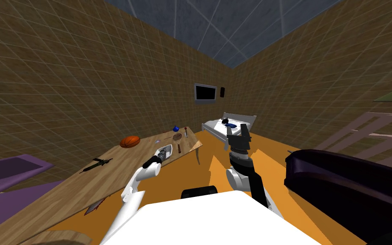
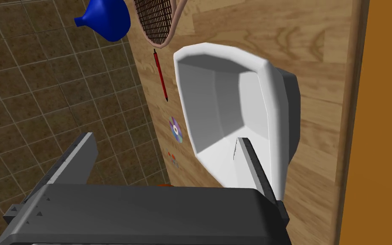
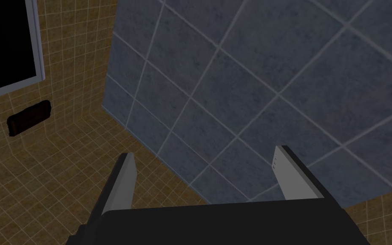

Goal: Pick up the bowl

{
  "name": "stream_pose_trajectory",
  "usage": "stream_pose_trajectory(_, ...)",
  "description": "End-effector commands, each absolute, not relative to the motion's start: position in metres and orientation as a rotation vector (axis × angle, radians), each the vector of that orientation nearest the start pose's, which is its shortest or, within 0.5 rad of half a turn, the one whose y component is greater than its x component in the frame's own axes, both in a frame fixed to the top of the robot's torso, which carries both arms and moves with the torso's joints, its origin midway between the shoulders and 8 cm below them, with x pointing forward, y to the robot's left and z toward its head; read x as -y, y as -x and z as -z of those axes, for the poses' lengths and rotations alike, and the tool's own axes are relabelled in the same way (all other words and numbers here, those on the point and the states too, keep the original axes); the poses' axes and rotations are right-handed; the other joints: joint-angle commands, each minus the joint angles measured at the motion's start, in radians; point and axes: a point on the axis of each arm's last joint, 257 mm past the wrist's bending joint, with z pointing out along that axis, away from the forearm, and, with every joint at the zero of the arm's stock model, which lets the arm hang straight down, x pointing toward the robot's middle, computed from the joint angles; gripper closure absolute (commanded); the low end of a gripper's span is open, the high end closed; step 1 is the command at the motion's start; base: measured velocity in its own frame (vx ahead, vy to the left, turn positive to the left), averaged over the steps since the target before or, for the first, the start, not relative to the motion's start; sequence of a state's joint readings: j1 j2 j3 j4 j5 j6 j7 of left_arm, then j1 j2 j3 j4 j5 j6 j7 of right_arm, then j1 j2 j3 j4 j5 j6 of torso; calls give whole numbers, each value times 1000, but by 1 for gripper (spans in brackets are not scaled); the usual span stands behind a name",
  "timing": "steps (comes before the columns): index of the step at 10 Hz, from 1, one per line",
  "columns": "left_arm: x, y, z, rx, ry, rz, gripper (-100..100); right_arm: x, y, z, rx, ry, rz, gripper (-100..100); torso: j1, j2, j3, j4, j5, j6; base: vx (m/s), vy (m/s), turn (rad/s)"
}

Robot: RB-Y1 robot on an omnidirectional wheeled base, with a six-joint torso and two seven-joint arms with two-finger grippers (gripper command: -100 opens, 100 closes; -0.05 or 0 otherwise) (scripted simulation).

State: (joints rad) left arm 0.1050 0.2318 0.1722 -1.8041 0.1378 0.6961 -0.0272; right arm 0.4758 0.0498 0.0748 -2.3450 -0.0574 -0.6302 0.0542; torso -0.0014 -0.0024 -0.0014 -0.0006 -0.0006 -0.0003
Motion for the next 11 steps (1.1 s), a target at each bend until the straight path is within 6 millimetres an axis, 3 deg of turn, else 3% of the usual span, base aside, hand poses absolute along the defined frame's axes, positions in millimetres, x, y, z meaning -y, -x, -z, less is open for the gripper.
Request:
stream_pose_trajectory(1,-386,-473,319,-1500,1660,684,-100,263,-306,-82,-387,-548,-1405,0,0,0,0,0,0,0,40,-35,136)
stream_pose_trajectory(11,-382,-467,383,-1604,1950,565,-100,263,-306,-82,-387,-548,-1405,0,2,-3,-2,-1,0,0,57,-18,118)
